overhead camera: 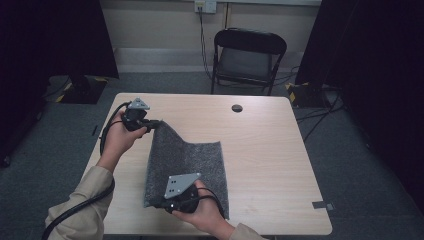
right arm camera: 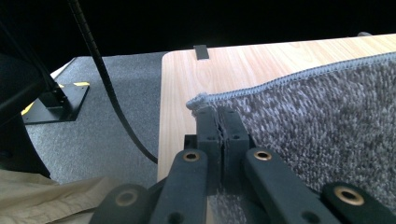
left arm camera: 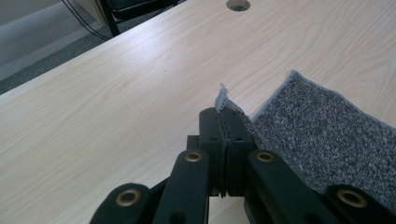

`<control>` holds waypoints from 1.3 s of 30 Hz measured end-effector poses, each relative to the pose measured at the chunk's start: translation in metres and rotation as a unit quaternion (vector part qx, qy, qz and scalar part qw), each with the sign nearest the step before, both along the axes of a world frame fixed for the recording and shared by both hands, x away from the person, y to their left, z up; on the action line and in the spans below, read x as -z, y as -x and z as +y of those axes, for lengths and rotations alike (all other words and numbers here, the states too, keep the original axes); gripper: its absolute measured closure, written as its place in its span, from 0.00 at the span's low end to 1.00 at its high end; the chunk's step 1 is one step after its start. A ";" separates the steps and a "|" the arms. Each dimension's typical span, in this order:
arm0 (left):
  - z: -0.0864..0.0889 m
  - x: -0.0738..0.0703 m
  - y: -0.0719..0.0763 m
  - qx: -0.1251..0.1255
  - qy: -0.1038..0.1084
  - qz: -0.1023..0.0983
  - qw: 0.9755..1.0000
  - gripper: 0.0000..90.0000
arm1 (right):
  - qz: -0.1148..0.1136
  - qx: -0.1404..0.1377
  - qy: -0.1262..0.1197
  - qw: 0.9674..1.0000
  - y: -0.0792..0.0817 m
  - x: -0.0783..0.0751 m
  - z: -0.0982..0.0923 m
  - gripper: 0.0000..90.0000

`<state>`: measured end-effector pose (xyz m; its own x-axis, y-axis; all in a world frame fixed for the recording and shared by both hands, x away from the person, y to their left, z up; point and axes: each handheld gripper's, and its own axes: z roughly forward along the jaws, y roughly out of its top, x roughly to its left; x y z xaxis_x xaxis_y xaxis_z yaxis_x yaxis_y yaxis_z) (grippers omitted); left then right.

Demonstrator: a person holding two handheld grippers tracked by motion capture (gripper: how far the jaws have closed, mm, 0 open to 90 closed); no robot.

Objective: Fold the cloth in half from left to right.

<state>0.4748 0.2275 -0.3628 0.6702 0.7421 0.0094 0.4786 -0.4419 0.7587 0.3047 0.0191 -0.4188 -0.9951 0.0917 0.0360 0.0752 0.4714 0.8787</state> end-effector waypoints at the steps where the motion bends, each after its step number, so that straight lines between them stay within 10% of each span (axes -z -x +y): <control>1: -0.002 0.001 -0.001 0.000 0.001 0.001 1.000 0.99 | 0.000 0.002 -0.001 1.000 0.000 0.001 -0.002 0.99; 39: -0.071 0.023 -0.019 0.039 0.003 0.012 0.999 0.99 | 0.013 0.042 -0.011 0.999 -0.001 0.008 -0.053 0.99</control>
